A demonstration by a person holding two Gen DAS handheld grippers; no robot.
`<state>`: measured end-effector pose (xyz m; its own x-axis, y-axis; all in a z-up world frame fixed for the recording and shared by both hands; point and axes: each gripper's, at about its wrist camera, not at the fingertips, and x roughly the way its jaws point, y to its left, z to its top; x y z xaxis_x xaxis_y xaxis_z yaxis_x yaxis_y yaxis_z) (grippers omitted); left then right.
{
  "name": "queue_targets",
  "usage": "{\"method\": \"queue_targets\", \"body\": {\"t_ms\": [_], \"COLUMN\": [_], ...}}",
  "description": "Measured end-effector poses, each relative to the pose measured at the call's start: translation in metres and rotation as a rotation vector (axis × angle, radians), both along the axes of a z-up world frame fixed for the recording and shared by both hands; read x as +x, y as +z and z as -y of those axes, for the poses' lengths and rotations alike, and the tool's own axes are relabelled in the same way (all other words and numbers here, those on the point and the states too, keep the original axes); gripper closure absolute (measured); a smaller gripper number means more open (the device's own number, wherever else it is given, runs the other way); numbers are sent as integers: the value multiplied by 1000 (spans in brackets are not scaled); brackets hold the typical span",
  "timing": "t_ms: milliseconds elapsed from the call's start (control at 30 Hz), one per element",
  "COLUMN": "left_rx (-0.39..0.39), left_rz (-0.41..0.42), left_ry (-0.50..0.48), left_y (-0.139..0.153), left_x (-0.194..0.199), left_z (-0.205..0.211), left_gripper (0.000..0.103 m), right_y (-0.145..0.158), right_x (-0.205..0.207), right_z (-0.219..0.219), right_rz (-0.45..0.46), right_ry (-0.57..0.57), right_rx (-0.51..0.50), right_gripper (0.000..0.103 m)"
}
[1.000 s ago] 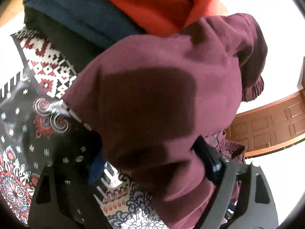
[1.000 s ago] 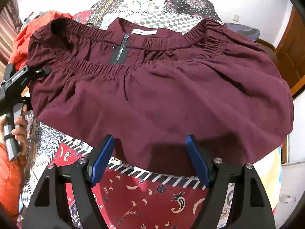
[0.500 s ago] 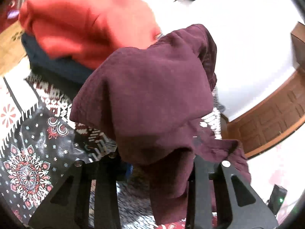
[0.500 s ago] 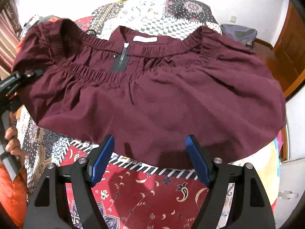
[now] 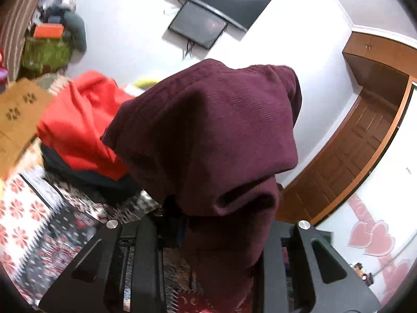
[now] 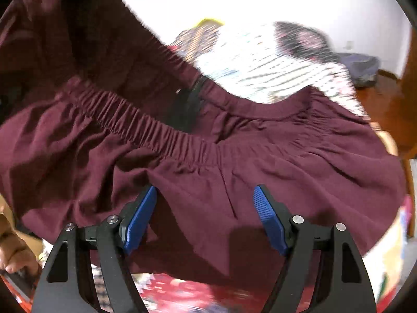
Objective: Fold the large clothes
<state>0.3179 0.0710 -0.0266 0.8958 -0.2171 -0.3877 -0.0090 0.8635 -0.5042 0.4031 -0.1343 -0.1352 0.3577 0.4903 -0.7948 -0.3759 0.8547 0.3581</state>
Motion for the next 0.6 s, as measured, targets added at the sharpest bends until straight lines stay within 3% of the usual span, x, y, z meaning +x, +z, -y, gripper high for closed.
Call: {"method": "queue_targets", "body": {"t_ms": [133,233,333,433,600], "left_rx": [82,112,133,163,265], "left_rz": [-9,-63,-100,-91,-66], "left_ry": [69,94,108,109,31], "left_y": [0,-32,-59,-55,-44], "left_x": [-13,2,14,20,45], "left_z": [-6,-15,-15,-5,48], "left_gripper": [77,77,77,77,77], "right_y": [-33,-61,-72,-67,-38], "right_x": [3,8,8,6,-15], "right_z": [-50,-77,-82,-62,11], "right_rz": [-117,-207,-235,-236,-118], "right_ry": [119,141,154,166,55], "right_rx": [55,36,16,33,29], "right_gripper": [29,29,29,29,29]}}
